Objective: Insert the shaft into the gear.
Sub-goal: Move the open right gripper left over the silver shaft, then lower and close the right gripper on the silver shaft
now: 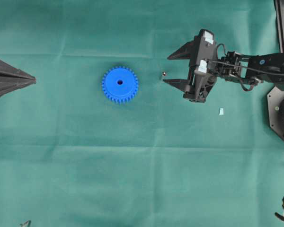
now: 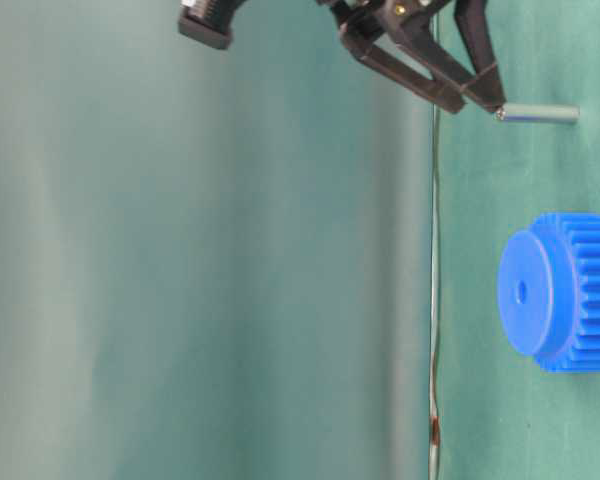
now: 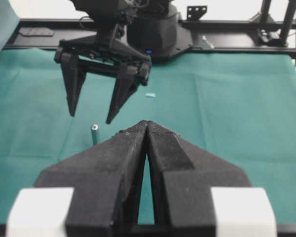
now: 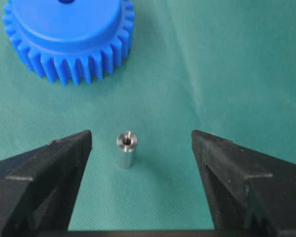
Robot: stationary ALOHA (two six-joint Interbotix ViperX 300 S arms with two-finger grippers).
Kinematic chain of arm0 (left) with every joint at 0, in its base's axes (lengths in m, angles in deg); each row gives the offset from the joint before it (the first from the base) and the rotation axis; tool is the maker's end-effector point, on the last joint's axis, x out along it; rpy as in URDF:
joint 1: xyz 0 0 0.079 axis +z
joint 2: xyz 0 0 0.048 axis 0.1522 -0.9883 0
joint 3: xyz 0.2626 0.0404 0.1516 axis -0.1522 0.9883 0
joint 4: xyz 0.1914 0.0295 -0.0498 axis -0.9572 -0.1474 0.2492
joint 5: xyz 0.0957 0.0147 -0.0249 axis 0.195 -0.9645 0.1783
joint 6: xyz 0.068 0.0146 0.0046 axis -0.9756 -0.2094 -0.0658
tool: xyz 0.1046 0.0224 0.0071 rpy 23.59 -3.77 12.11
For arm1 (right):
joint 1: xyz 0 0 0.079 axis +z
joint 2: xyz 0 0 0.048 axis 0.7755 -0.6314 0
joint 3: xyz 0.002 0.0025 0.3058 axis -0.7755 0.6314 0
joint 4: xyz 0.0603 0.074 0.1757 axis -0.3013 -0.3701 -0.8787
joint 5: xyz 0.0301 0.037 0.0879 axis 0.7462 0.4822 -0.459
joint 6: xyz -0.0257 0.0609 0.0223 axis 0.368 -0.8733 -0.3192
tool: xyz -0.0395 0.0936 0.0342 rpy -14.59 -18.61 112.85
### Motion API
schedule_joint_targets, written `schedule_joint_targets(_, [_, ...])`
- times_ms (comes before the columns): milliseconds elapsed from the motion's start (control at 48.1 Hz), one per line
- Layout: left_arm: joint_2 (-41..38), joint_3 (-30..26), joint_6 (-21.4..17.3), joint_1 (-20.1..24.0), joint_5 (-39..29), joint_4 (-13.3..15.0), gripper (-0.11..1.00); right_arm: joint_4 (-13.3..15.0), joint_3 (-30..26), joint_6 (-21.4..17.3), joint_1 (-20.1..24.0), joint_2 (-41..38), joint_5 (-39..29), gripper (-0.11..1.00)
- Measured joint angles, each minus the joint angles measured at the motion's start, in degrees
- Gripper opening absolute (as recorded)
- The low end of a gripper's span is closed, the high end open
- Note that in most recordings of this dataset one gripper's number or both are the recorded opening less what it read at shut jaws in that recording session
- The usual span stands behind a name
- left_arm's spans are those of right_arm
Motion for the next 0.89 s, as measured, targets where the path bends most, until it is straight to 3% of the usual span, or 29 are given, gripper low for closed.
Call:
schedule_joint_targets(250, [0.0,0.0,0.0,0.0,0.0,0.0,0.00,-0.7,-0.1,0.0,0.1,-2.6,0.8,0.84])
schedule_joint_targets(437, [0.0,0.0,0.0,0.0,0.0,0.0,0.00,-0.8,-0.7,0.0,0.1,-4.0,1.2,0.77])
schedule_joint_targets(541, [0.0,0.0,0.1,0.0,-0.4,0.1,0.00,-0.8,-0.9,0.0,0.1,-4.4,1.2,0.65])
schedule_joint_targets(749, [0.0,0.0,0.0,0.0,-0.4,0.0,0.00,-0.8,-0.9,0.0,0.8,-4.4,1.1,0.18])
schedule_joint_targets(895, [0.0,0.0,0.0,0.0,-0.5,0.1,0.00,-0.7,-1.0,0.4,1.2,-4.4,0.4,0.17])
